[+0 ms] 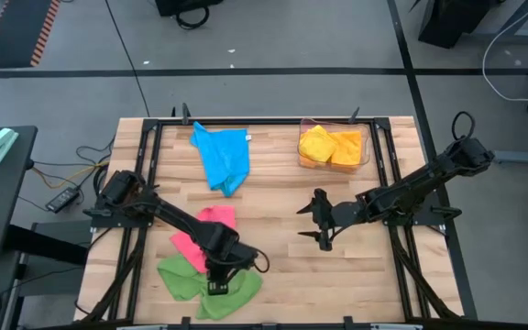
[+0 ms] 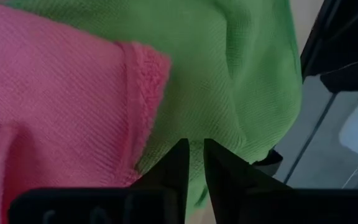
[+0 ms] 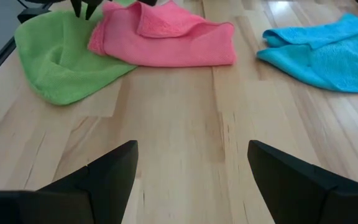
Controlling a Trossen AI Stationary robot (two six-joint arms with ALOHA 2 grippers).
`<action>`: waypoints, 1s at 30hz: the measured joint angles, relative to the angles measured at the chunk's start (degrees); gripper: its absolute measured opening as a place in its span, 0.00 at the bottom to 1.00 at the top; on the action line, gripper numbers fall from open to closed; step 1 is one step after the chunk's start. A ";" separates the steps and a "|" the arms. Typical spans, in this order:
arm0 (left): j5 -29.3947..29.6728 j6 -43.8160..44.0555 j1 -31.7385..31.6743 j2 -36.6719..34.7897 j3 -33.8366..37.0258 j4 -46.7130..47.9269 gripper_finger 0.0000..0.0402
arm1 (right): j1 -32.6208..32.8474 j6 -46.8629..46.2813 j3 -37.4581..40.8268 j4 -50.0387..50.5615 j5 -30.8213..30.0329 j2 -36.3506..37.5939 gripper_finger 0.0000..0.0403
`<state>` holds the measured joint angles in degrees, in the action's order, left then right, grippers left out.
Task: Fold microfiber towels
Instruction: Fold the pink microfiber cloth
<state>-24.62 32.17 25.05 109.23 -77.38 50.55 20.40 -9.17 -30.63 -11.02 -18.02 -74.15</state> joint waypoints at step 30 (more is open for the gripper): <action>-1.32 3.60 -3.64 -0.26 0.00 15.91 0.17 | 0.03 -0.31 0.00 0.09 0.06 0.00 0.77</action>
<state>-25.94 35.77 21.41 108.97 -77.38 66.46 20.44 -9.47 -30.63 -10.92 -17.96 -74.15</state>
